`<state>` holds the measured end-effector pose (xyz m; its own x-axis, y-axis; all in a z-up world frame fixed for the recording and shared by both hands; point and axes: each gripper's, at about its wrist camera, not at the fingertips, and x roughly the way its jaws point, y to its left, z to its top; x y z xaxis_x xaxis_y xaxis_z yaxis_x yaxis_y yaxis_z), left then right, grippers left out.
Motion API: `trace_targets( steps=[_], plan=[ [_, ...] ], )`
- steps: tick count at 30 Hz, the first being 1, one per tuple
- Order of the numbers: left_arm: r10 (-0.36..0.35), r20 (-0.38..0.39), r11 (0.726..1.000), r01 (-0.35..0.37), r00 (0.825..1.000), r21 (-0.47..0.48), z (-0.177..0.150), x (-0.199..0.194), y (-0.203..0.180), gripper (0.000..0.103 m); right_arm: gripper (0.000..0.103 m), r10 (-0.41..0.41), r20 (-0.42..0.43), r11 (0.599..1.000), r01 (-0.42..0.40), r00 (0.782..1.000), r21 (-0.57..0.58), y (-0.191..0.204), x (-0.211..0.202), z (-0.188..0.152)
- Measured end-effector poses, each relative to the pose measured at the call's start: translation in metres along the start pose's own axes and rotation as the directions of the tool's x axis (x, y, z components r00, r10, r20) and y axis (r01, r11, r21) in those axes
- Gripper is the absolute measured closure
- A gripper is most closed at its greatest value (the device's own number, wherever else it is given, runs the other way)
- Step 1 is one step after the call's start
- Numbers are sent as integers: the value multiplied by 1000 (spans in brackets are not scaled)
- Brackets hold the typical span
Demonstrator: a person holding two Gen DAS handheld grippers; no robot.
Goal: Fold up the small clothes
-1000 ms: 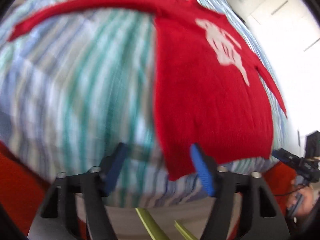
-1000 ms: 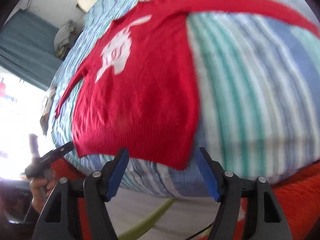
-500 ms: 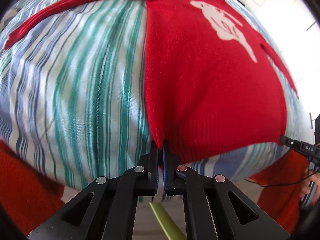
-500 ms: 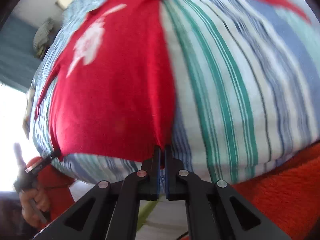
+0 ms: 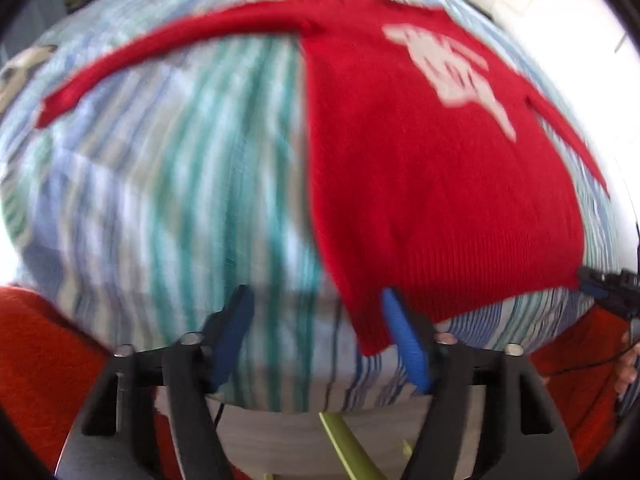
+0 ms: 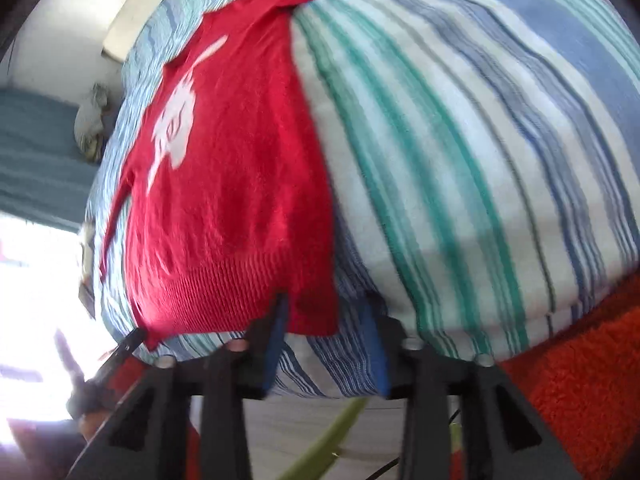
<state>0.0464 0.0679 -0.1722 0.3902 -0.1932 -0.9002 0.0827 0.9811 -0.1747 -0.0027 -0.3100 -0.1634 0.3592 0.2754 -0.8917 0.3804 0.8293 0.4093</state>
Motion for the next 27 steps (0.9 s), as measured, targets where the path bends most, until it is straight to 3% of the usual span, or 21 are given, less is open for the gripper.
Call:
trace_targets(
  steps=[3, 11, 14, 22, 25, 27],
  plan=[
    [-10, 64, 998, 13, 998, -56, 2, -20, 14, 31, 54, -7, 31, 999, 6, 1000, 45, -7, -15, -1],
    [98, 209, 982, -61, 973, -178, 8, -53, 47, 25, 51, -18, 166, 996, 2, 986, 94, -26, -65, 8],
    [123, 213, 975, -78, 969, -206, 12, -51, 53, 23, 50, -41, 220, 994, 18, 975, 105, -33, -77, 17],
    [159, 236, 970, -107, 959, -218, 11, -57, 57, 23, 50, 21, 309, 992, -58, 951, 111, -43, -90, 30],
    [177, 256, 969, -122, 950, -216, 15, -62, 56, 22, 50, 74, 393, 986, -127, 917, 110, -55, -105, 59],
    [185, 265, 968, -129, 946, -217, 17, -64, 56, 21, 50, 85, 476, 979, -163, 875, 125, -75, -123, 84]
  ],
)
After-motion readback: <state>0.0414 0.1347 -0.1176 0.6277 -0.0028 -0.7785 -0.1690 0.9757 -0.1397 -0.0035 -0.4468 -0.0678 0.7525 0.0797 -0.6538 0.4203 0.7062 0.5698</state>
